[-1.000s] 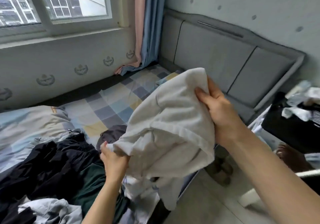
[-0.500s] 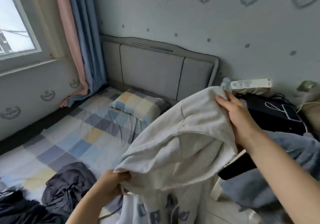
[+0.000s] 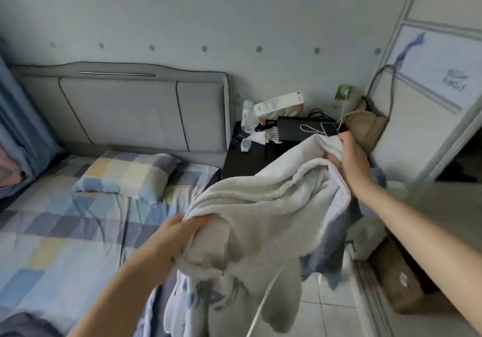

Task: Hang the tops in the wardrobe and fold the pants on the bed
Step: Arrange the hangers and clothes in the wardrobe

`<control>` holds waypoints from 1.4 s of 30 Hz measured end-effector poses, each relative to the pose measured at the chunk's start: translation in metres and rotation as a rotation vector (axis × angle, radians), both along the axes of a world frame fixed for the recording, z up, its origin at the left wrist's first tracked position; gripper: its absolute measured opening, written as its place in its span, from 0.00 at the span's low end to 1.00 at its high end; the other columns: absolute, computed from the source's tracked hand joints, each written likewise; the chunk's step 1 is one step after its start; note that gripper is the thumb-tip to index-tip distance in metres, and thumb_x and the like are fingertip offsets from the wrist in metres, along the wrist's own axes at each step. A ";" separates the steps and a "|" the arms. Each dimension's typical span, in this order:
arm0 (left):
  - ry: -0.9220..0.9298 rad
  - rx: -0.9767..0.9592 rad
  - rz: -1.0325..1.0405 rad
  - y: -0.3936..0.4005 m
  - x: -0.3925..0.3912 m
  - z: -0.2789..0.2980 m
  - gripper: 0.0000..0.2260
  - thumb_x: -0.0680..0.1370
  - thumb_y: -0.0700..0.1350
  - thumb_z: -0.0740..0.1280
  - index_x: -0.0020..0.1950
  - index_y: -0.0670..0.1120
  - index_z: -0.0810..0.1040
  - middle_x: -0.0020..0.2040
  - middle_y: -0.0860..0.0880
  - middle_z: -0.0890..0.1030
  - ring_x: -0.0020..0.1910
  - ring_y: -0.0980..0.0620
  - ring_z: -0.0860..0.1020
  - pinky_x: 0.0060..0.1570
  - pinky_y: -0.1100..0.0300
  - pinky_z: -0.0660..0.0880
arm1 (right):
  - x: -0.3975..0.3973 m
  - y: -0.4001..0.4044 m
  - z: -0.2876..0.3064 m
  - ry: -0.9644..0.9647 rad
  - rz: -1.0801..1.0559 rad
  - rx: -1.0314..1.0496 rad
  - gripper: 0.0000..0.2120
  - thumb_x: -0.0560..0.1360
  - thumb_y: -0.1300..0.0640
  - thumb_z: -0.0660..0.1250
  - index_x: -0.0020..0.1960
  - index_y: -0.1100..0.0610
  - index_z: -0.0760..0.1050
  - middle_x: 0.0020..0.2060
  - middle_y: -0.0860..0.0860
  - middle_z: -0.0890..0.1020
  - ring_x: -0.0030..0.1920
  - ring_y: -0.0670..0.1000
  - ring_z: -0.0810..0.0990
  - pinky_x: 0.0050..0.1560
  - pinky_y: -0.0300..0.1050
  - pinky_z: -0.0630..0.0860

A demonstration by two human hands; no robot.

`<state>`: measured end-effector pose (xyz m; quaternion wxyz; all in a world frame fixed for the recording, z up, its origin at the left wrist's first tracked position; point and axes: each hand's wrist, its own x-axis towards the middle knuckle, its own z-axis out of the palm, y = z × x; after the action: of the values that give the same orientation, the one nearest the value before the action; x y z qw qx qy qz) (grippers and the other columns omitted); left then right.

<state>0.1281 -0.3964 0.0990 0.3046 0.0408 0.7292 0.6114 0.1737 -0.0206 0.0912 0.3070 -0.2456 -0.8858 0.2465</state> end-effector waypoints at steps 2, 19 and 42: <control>-0.062 0.113 -0.045 0.038 0.009 0.016 0.08 0.75 0.49 0.70 0.44 0.47 0.87 0.45 0.44 0.86 0.43 0.50 0.85 0.38 0.58 0.81 | 0.018 0.024 -0.008 -0.098 0.046 -0.018 0.17 0.75 0.57 0.69 0.58 0.61 0.67 0.51 0.58 0.77 0.50 0.58 0.75 0.44 0.46 0.64; -0.118 0.420 -0.598 0.295 0.055 0.087 0.14 0.69 0.54 0.72 0.46 0.46 0.86 0.44 0.43 0.85 0.44 0.48 0.84 0.44 0.57 0.82 | 0.172 0.027 -0.043 -0.373 -0.035 -0.521 0.34 0.68 0.46 0.72 0.68 0.45 0.58 0.54 0.44 0.74 0.50 0.46 0.75 0.45 0.37 0.70; 0.877 -0.108 -1.232 0.586 0.057 0.041 0.08 0.72 0.56 0.69 0.40 0.53 0.77 0.39 0.56 0.80 0.43 0.55 0.80 0.35 0.65 0.70 | 0.225 0.184 0.126 0.379 -0.714 -0.656 0.12 0.80 0.55 0.58 0.46 0.59 0.78 0.43 0.63 0.81 0.42 0.56 0.82 0.52 0.56 0.78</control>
<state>0.1848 0.1897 0.1398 0.2747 0.6652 0.6579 0.2217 0.3986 0.1637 0.2169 0.4339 -0.5669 -0.5517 0.4313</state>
